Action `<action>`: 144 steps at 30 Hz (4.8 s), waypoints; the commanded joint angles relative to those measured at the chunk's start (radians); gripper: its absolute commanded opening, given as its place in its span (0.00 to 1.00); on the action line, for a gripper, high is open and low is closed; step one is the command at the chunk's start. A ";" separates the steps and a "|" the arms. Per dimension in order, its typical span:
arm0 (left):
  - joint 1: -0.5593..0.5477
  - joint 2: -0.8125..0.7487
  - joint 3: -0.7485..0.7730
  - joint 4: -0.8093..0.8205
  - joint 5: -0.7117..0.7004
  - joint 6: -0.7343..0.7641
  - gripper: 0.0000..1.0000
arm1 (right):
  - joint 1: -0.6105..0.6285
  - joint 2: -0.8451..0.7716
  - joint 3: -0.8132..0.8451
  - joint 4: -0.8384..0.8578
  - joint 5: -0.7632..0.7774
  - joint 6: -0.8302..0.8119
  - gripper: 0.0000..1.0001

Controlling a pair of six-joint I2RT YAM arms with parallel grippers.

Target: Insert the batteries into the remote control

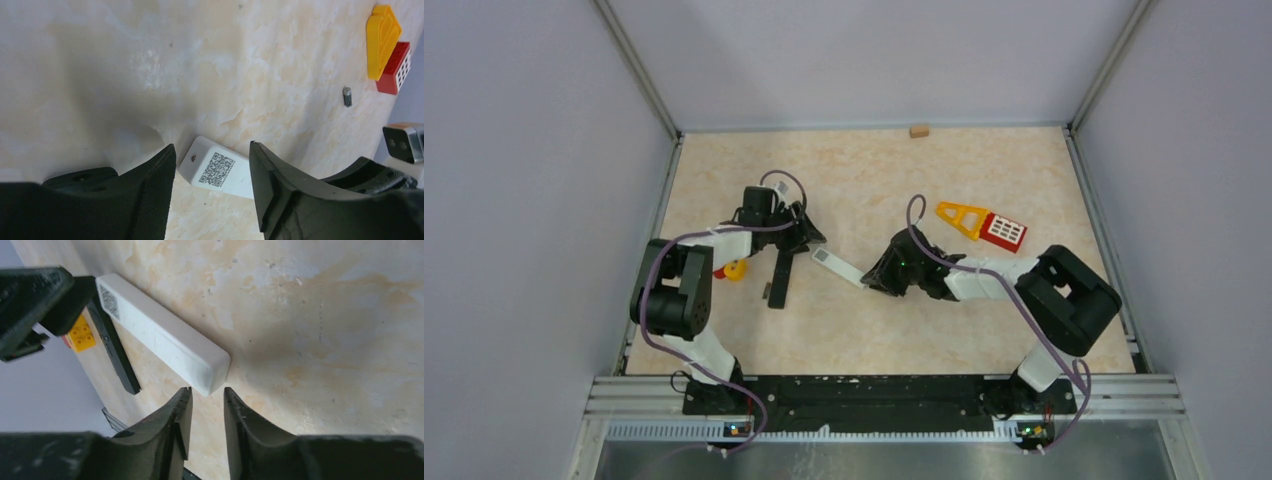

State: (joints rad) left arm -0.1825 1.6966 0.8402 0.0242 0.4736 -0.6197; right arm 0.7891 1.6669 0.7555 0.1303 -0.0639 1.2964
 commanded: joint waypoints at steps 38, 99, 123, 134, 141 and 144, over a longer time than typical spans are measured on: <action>0.020 -0.378 -0.085 -0.384 -0.426 0.047 0.99 | 0.106 0.189 0.371 -0.171 0.386 -1.093 0.29; -0.252 -0.176 0.161 -0.282 -0.300 0.025 0.35 | -0.133 -0.243 -0.003 0.216 -0.416 -0.596 0.78; -0.187 -0.378 0.072 0.342 0.374 -0.386 0.34 | -0.043 -0.271 -0.133 0.870 -0.482 -0.286 0.72; -0.184 -0.479 0.061 0.206 0.184 -0.238 0.86 | -0.020 -0.277 0.016 0.490 -0.376 -0.458 0.27; -0.186 -0.493 0.141 -0.161 -0.062 -0.042 0.79 | 0.093 -0.187 0.308 -0.113 0.048 -0.807 0.24; -0.186 -0.498 0.139 -0.192 -0.118 -0.034 0.70 | 0.126 -0.168 0.345 -0.151 0.128 -0.864 0.23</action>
State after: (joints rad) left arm -0.3725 1.2213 0.9401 -0.0410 0.4976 -0.7403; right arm 0.8822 1.4693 1.0351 0.1806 -0.1345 0.5983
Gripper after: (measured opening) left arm 0.745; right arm 0.406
